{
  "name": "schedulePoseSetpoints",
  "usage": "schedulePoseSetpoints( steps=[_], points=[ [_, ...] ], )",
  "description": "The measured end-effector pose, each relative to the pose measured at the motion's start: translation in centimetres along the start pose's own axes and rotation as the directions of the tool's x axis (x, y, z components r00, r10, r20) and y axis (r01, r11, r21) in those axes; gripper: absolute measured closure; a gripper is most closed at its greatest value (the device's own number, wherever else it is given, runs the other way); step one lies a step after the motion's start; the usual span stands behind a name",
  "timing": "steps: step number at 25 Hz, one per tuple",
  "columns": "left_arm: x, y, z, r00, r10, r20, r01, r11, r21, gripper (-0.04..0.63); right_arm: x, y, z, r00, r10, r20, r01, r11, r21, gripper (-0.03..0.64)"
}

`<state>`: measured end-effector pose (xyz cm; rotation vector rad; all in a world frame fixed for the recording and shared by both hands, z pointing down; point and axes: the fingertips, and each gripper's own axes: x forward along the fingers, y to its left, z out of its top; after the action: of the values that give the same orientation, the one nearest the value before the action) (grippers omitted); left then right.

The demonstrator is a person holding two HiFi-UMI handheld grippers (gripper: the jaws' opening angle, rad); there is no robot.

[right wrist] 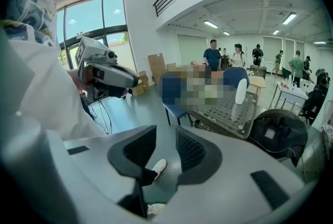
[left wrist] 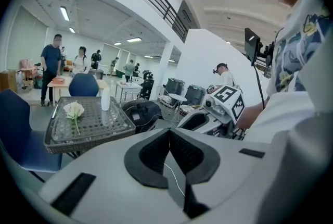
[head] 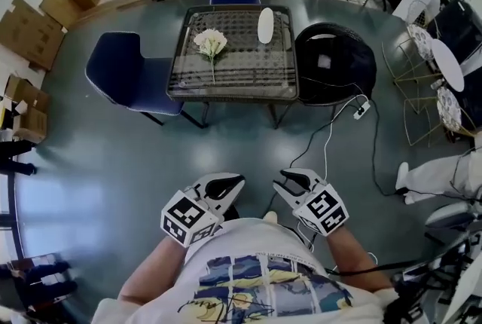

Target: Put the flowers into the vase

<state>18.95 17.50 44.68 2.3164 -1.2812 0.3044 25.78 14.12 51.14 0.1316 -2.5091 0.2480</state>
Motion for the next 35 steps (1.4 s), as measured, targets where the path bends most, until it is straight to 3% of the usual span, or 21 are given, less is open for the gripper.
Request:
schedulePoseSetpoints(
  steps=[8, 16, 21, 26, 35],
  points=[
    [-5.3, 11.3, 2.4, 0.999, 0.029, 0.037, -0.028, 0.999, -0.023, 0.586, 10.2, -4.1, 9.1, 1.000, -0.019, 0.004, 0.019, 1.000, -0.002, 0.482],
    [-11.3, 21.1, 0.3, 0.988, 0.155, 0.018, -0.152, 0.983, -0.107, 0.586, 19.3, -7.0, 15.2, 1.000, 0.021, 0.006, -0.021, 1.000, 0.002, 0.482],
    [-11.7, 24.2, 0.7, 0.971, 0.229, 0.064, -0.213, 0.957, -0.195, 0.586, 24.2, -12.1, 17.4, 0.997, 0.064, -0.044, -0.064, 0.998, 0.019, 0.482],
    [-11.0, 29.2, 1.4, 0.951, 0.308, 0.029, -0.293, 0.926, -0.238, 0.586, 30.2, -19.5, 21.7, 0.997, 0.068, -0.047, -0.068, 0.998, 0.011, 0.482],
    [-6.3, 37.7, 9.5, 0.894, 0.447, 0.024, -0.423, 0.863, -0.277, 0.585, 40.9, -33.4, 28.5, 0.988, 0.132, -0.076, -0.129, 0.991, 0.046, 0.445]
  ],
)
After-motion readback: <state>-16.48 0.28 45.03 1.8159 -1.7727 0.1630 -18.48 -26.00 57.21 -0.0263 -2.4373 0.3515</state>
